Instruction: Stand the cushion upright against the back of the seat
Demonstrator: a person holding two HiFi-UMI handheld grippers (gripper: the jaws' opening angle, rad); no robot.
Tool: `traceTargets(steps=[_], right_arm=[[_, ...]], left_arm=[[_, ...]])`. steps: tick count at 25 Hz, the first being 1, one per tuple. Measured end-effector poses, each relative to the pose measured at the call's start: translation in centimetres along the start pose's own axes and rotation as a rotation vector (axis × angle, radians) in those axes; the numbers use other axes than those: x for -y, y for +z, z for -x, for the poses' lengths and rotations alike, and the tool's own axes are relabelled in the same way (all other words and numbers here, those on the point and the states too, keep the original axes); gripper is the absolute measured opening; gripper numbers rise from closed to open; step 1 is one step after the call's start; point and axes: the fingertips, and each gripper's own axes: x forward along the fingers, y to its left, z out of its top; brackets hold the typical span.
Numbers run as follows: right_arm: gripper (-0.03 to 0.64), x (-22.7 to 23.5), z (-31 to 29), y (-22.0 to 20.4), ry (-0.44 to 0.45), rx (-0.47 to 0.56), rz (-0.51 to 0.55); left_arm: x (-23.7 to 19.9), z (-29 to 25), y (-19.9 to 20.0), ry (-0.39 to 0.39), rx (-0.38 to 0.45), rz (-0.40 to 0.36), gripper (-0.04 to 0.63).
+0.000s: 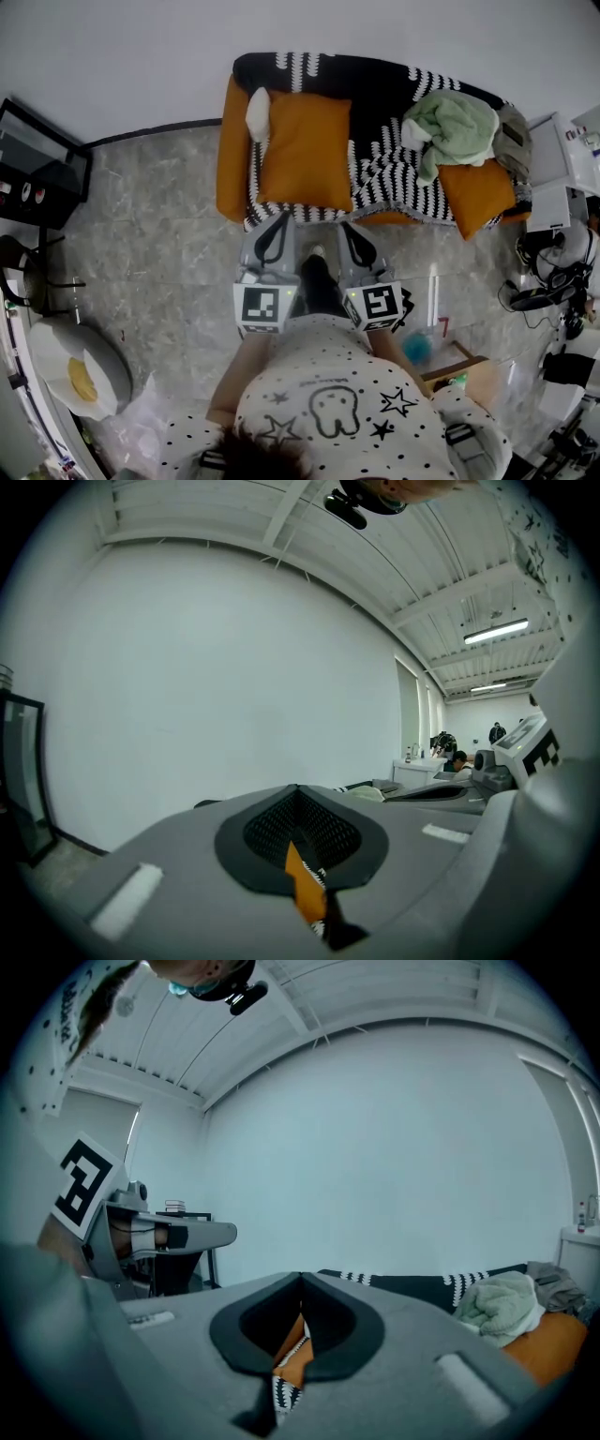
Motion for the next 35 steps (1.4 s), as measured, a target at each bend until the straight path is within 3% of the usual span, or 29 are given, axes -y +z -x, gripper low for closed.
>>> traceTargets(steps=[20,35], right_arm=[[-0.002,9.9,-10.4,2.7,0.11,0.029,0.023],[-0.002,12.6,-13.2,2.5,0.061,0.011,0.004]], left_arm=[[-2.0,-12.5,2.3,0.108,0.041,-0.004,-0.011],[-2.3,-17.6,2.2,0.033,0.02,-0.001,-0.011]])
